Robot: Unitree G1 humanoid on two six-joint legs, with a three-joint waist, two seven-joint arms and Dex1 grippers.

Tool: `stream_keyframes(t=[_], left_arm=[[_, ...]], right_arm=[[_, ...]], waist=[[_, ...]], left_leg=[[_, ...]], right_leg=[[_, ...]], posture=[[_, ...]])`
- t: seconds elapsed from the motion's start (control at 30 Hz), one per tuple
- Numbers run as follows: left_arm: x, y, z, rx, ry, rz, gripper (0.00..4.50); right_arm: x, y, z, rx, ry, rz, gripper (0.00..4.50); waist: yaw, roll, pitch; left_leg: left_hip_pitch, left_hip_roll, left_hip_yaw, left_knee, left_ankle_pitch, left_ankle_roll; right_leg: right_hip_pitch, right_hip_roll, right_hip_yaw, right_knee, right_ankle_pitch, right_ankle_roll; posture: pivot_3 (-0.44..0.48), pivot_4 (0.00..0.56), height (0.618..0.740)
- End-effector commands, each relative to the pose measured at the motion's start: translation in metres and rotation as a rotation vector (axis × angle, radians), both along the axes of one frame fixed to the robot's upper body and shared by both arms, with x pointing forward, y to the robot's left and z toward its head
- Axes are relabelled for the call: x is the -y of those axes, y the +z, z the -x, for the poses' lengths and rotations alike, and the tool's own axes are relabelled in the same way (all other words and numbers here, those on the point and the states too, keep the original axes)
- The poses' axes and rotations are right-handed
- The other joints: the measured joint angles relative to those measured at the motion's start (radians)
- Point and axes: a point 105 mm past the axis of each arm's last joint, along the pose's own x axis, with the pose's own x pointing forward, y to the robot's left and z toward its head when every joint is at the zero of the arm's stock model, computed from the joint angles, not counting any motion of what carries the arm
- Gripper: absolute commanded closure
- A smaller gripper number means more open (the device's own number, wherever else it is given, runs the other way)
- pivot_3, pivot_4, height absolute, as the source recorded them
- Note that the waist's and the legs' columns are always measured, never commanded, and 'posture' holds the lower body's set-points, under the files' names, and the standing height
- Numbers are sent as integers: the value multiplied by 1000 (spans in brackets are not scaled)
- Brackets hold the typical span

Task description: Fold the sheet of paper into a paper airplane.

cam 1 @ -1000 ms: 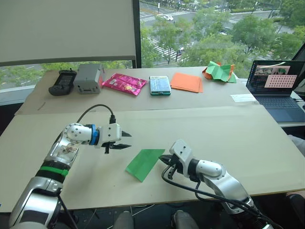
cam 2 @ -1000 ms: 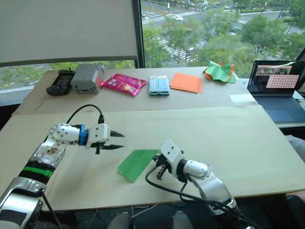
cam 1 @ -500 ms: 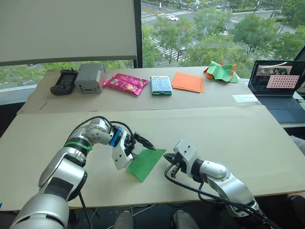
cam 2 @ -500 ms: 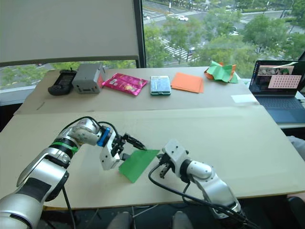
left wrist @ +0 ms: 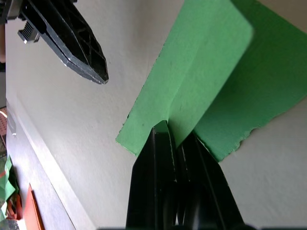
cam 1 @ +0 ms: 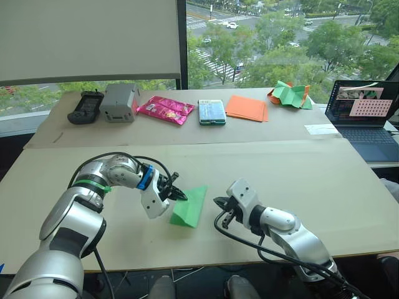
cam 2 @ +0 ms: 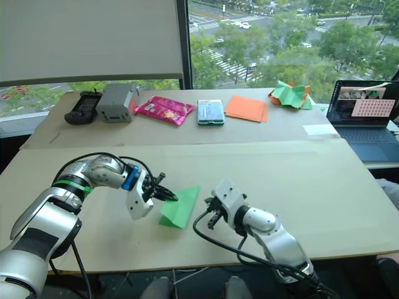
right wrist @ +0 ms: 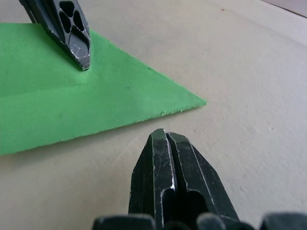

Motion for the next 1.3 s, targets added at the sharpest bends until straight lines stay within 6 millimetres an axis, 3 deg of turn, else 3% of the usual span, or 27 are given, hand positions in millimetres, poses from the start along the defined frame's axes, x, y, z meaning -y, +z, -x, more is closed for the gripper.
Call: stream_keyframes(t=[0.03,0.2,0.3,0.5,0.63,0.83,0.97,1.07,1.3], left_arm=[[-7,6,-15,1,182,81,4478],[-27,-7,-15,-176,613,43,4478],[-18,-3,-9,-310,858,117,4478],[1,1,1,-365,982,141,4478],[1,0,6,-405,1008,148,3331],[3,19,5,-513,1029,253,1279],[-7,35,8,-550,1013,302,1267],[-29,40,15,-587,1021,308,1267],[-66,33,14,-624,1077,327,1267]], right_arm=[[11,19,-12,63,-55,-23,4500],[25,35,-20,127,-120,-18,4500],[20,40,-18,150,-96,-13,4500],[-3,46,-10,178,-20,-16,4500],[-13,48,-10,196,-4,-9,4500],[-18,49,-8,199,18,-18,2524],[-26,54,-1,201,62,-42,1121],[-40,61,11,210,159,-64,78],[-58,57,13,233,259,-4,8]], waist=[[-1,1,0],[-14,3,0],[-15,2,0],[-26,2,1],[-32,2,0],[-25,2,0],[-26,2,0],[-36,2,1],[-42,3,1]], left_leg=[[0,0,0,0,0,0],[2,1,0,-1,0,0],[3,1,0,-1,1,1],[4,1,-3,-1,0,-1],[4,1,-4,-1,0,1],[3,1,-5,-1,1,2],[2,1,-5,-1,1,2],[3,2,-5,-1,1,2],[5,3,-7,-2,1,2]], right_leg=[[1,0,0,0,0,0],[2,0,0,3,0,-1],[3,0,0,8,-1,-3],[1,2,0,8,-2,-4],[1,3,0,6,-2,-4],[2,4,1,6,-2,-4],[2,4,1,3,-2,-4],[2,5,1,3,-2,-4],[0,7,2,1,-2,-4]], posture=[[0,150,706],[0,150,706],[0,150,706],[0,150,706],[0,150,706],[0,150,706],[0,150,706],[0,150,706],[0,150,706]])
